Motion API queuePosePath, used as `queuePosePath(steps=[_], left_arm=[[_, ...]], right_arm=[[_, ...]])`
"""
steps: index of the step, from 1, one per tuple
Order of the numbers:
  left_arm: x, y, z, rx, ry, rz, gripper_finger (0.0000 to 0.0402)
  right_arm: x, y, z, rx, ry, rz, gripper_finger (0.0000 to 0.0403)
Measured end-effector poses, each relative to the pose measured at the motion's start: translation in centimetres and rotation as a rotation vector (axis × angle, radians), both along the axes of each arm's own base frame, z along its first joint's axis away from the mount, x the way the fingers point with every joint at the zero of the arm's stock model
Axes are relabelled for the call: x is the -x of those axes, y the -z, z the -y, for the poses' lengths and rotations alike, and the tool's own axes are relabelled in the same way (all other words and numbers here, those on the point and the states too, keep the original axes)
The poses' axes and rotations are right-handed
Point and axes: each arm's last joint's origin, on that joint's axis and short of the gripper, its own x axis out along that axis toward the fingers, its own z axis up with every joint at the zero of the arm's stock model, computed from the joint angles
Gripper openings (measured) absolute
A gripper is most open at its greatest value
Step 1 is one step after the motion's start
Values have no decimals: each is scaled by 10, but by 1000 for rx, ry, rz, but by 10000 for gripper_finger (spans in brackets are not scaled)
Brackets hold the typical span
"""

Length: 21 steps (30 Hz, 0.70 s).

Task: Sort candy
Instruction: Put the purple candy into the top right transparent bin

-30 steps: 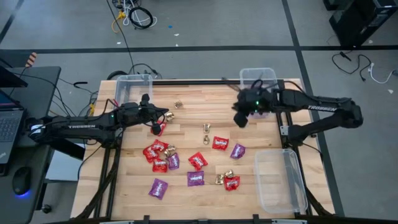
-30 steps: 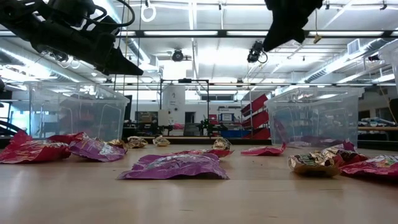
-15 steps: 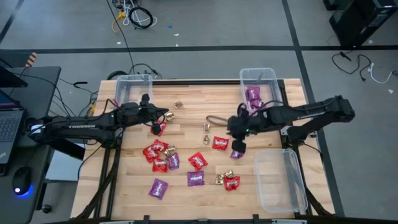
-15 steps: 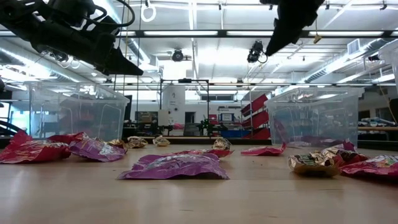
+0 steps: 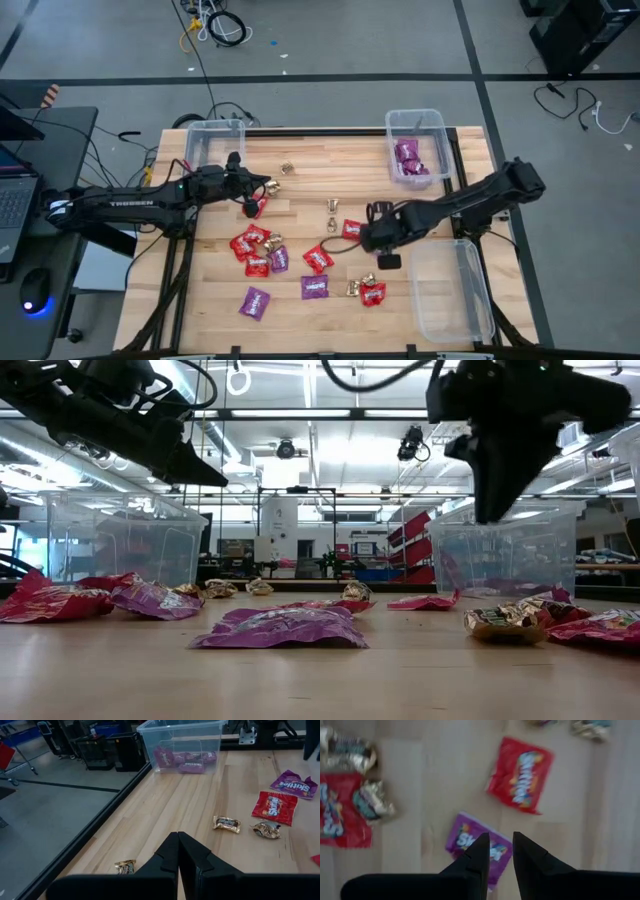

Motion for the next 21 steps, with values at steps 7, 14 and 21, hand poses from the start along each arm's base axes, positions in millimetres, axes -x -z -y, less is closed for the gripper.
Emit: queuePosePath(steps=[7, 14, 21], left_arm=[[0, 0, 0, 0, 0, 1, 9], [0, 0, 0, 0, 0, 1, 9], [0, 0, 0, 0, 0, 1, 9]], right_arm=[[-3, 23, -14, -37, -54, -120, 76], [-6, 42, -20, -28, -41, -198, 106], [-7, 47, -19, -22, -28, -218, 144]])
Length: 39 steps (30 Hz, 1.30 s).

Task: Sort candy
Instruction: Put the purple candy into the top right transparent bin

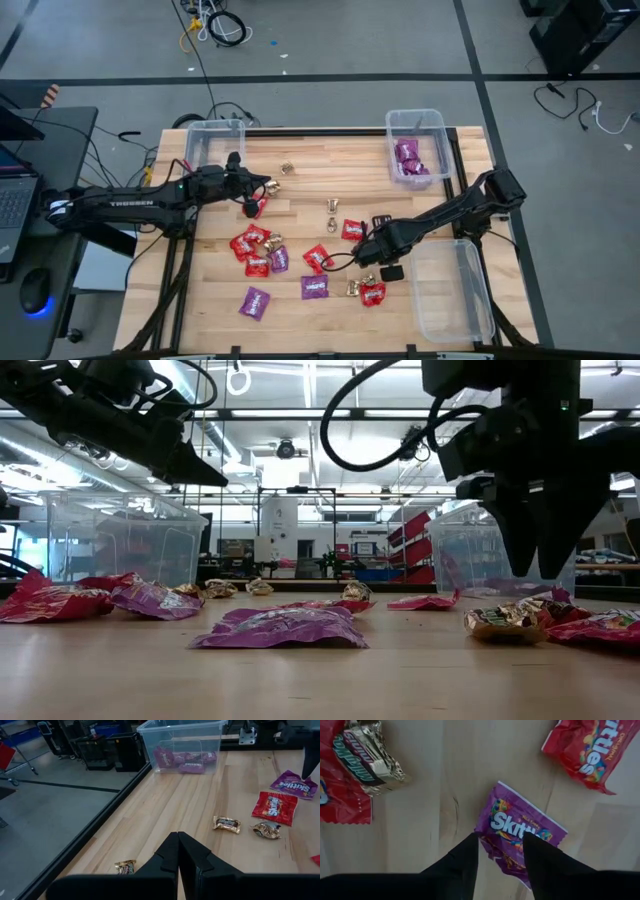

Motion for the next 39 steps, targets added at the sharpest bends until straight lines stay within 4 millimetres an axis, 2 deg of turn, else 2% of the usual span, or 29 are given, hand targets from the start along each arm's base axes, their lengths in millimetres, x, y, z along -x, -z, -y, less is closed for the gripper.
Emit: queuePosePath(steps=[10, 22, 39], left_arm=[[0, 0, 0, -4, 2, -2, 9], [0, 1, 0, 1, 1, -8, 9], [0, 1, 0, 2, 0, -12, 9]], right_arm=[[-2, 0, 3, -4, 55, 15, 176], [-3, 1, 3, -2, -24, 19, 182], [10, 25, 14, 11, -26, -24, 181]])
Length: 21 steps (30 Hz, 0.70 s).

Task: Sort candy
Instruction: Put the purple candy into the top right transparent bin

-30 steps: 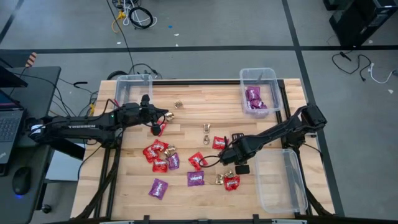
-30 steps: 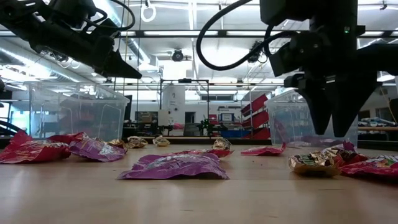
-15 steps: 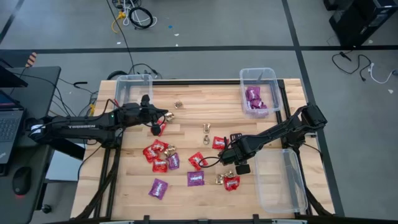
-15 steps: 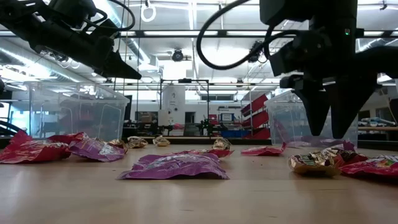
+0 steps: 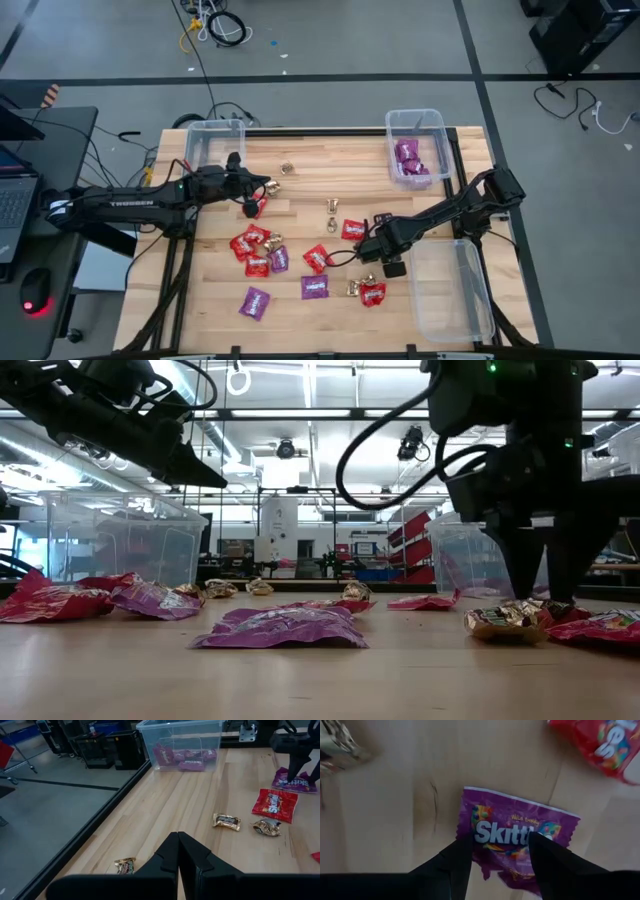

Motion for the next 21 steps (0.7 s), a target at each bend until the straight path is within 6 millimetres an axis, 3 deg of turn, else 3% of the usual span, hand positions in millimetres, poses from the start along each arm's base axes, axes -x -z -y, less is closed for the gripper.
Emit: queuePosePath(steps=[7, 21], left_arm=[[0, 0, 0, 0, 0, 0, 9], [0, 0, 0, 1, 0, -3, 9]], right_arm=[[0, 2, 4, 0, 2, -8, 169], [-2, 1, 10, -4, 10, -3, 64]])
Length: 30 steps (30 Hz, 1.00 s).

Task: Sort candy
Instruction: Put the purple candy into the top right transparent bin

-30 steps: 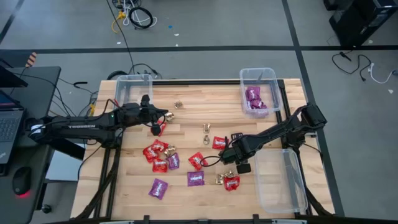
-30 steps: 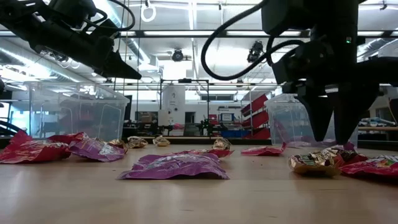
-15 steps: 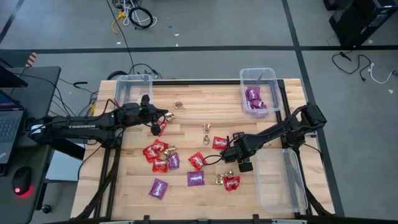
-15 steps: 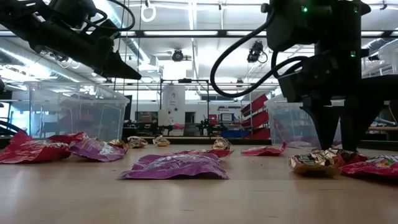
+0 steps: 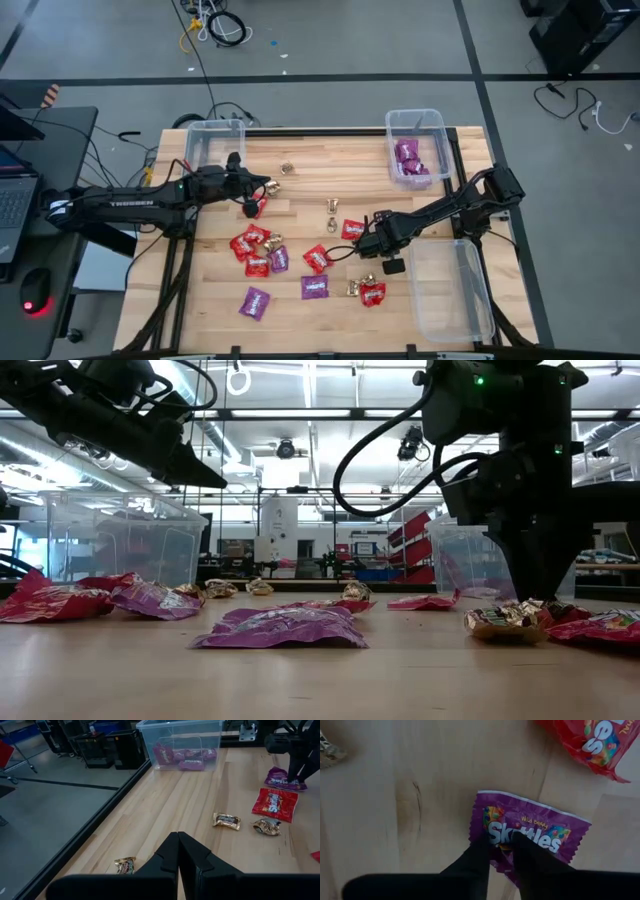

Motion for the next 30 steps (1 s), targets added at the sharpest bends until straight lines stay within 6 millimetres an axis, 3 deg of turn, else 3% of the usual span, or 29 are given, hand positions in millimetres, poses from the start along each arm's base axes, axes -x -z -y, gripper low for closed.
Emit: queuePosePath(steps=[8, 14, 30], left_arm=[[0, 0, 0, -1, 0, -1, 9], [0, 0, 0, -1, 1, -1, 9], [0, 0, 0, -3, 1, -2, 9]], right_arm=[[-1, -1, 0, -17, -7, 8, 4], [-1, -2, 0, -24, 14, 5, 1], [-17, -32, -1, 15, 26, 40, 0]])
